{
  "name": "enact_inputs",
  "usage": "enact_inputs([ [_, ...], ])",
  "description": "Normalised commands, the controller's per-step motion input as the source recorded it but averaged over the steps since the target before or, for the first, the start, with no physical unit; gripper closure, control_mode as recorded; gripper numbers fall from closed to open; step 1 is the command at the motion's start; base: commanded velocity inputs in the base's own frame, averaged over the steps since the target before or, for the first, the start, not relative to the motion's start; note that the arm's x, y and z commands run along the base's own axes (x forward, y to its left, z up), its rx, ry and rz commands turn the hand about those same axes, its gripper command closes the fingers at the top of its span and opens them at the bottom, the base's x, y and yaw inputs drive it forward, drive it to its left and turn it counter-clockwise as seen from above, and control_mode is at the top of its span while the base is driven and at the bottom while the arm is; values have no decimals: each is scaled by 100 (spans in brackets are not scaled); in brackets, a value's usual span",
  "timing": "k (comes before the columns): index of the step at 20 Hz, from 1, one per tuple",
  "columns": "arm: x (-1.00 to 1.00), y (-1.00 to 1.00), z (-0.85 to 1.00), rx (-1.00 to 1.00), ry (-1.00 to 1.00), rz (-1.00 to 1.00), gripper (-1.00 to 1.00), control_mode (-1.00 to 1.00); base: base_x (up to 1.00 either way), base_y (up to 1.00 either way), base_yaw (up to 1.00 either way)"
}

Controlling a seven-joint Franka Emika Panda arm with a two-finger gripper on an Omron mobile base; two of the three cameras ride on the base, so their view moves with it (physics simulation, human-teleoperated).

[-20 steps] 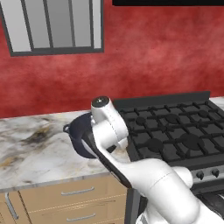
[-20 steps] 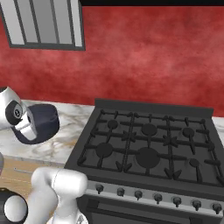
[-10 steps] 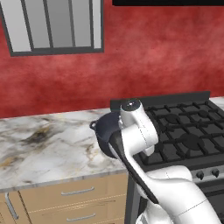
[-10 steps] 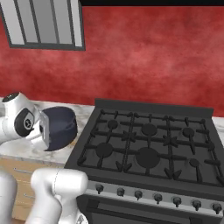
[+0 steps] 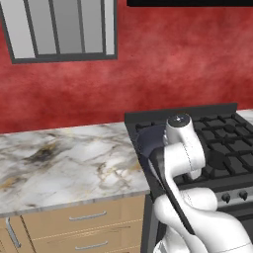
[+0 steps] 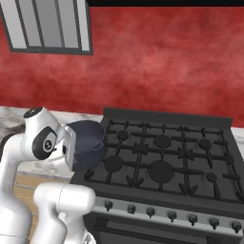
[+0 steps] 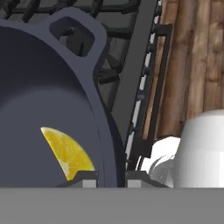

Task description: Turn on the sink faucet. Then move the lemon wedge from the counter to the sink. Turn off the sink. Move the vegetable from the sink to the pot next to the stove. Finally move the pot to the front left burner.

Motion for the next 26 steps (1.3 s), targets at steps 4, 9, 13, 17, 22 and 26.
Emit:
enact_inputs([
  [4,1,-64,0,0,2,-10,100,-100,0,0,0],
  [9,19,-41,0,1,3,-6,100,-100,0,0,0],
  [13,40,-22,-1,2,5,0,100,-100,0,0,0],
  [17,32,-31,-9,4,7,0,100,-100,0,0,0],
  [22,25,-24,-15,2,6,0,100,-100,0,0,0],
  [26,17,-20,-18,2,4,0,100,-100,0,0,0],
])
